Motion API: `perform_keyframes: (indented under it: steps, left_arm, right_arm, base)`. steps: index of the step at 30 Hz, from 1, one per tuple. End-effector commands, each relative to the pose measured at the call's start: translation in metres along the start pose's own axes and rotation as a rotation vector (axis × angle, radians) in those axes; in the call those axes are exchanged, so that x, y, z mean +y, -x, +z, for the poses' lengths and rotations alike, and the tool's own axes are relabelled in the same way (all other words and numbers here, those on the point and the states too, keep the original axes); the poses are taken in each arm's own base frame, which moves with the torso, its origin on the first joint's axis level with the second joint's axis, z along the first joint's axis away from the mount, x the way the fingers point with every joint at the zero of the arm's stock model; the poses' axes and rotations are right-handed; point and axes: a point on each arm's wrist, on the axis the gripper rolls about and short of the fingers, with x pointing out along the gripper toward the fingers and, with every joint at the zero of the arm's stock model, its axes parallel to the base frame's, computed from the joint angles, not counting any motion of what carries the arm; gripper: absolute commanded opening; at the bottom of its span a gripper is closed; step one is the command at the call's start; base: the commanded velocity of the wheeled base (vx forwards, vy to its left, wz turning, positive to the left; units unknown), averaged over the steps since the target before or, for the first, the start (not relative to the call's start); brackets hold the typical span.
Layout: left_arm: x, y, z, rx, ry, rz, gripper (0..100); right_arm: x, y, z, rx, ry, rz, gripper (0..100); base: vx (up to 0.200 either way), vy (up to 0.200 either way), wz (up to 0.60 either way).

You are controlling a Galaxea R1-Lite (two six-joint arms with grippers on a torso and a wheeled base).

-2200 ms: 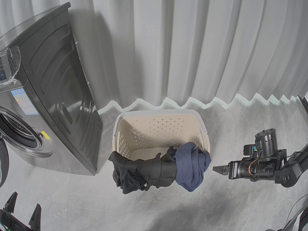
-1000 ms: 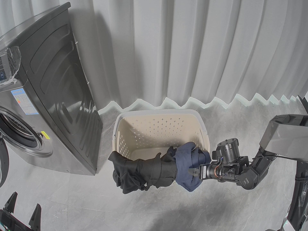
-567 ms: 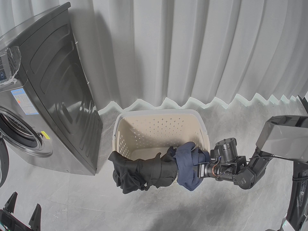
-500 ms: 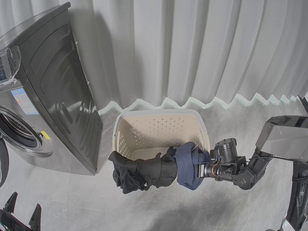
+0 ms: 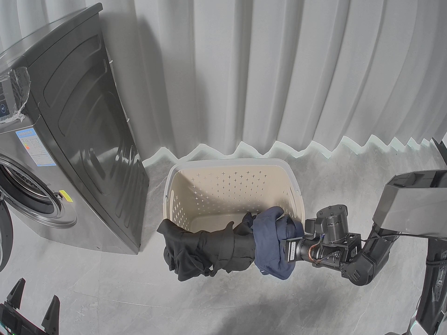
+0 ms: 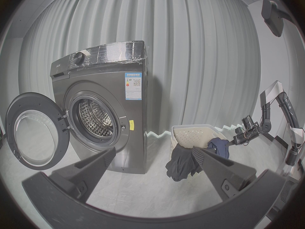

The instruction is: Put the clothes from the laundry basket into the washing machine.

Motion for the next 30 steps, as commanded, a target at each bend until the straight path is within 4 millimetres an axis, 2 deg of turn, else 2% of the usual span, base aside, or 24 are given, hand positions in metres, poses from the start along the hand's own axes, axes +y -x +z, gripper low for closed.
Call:
perform_keyframes:
  steps: [1,8,16,23,30]
  left_arm:
    - [0.0,0.0,-0.005,0.001,0.0,0.0,100]
    - [0.0,0.0,-0.005,0.001,0.0,0.0,100]
    - [0.0,0.0,-0.005,0.001,0.0,0.0,100]
    - [0.0,0.0,-0.005,0.001,0.0,0.0,100]
    - [0.0,0.0,-0.005,0.001,0.0,0.0,100]
  right_arm:
    - [0.01,0.025,0.001,-0.037,0.018,0.041,0]
    - [0.017,0.045,0.011,-0.102,0.022,0.077,0]
    - [0.019,0.053,0.015,-0.16,0.02,0.097,0]
    - [0.017,0.053,0.011,-0.154,0.02,0.097,0]
    - [0.01,0.032,-0.012,-0.06,0.025,0.062,0]
  base:
    - [0.0,0.0,0.0]
    - [0.0,0.0,0.0]
    - [0.0,0.0,0.0]
    - [0.0,0.0,0.0]
    - [0.0,0.0,0.0]
